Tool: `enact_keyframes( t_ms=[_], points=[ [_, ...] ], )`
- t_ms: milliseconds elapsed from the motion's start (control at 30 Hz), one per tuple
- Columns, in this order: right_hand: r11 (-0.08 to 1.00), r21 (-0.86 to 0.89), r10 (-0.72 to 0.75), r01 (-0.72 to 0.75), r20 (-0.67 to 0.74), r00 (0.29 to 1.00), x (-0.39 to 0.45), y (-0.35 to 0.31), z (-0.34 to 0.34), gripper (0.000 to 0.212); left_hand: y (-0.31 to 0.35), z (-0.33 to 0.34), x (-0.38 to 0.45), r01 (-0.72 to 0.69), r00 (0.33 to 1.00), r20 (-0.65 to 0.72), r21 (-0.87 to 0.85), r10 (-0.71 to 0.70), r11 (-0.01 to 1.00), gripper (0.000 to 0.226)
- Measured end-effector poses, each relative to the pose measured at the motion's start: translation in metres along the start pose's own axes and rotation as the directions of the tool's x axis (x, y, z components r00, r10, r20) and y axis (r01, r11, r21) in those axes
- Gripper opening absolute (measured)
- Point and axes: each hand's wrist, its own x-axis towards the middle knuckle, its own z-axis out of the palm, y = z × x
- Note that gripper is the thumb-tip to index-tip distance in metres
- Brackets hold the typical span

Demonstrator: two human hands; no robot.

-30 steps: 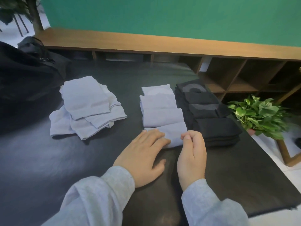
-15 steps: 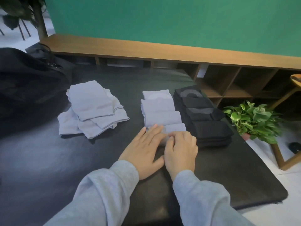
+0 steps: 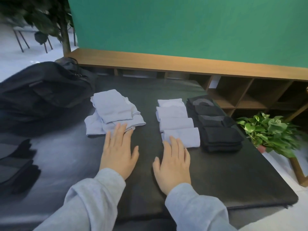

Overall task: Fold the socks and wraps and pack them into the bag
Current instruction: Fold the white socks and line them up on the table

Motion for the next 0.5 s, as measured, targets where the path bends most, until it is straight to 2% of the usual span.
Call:
enact_keyframes(
  t_ms=[100,267,500],
  points=[
    [0.999,0.015,0.045,-0.046,0.064,0.997,-0.002,-0.009,-0.002,0.057,-0.011,-0.002,0.006,0.021,0.999,-0.027,0.040,-0.020,0.999,0.051],
    [1.000,0.023,0.014,-0.020,0.236,0.972,0.000,-0.005,-0.008,0.060,-0.014,0.000,0.013,0.065,0.998,0.016,0.067,-0.066,0.996,0.055],
    [0.999,0.010,0.043,-0.048,0.265,0.963,-0.001,-0.007,-0.012,0.059,-0.019,0.001,0.022,0.167,0.978,0.120,0.058,-0.173,0.984,0.044]
  ],
)
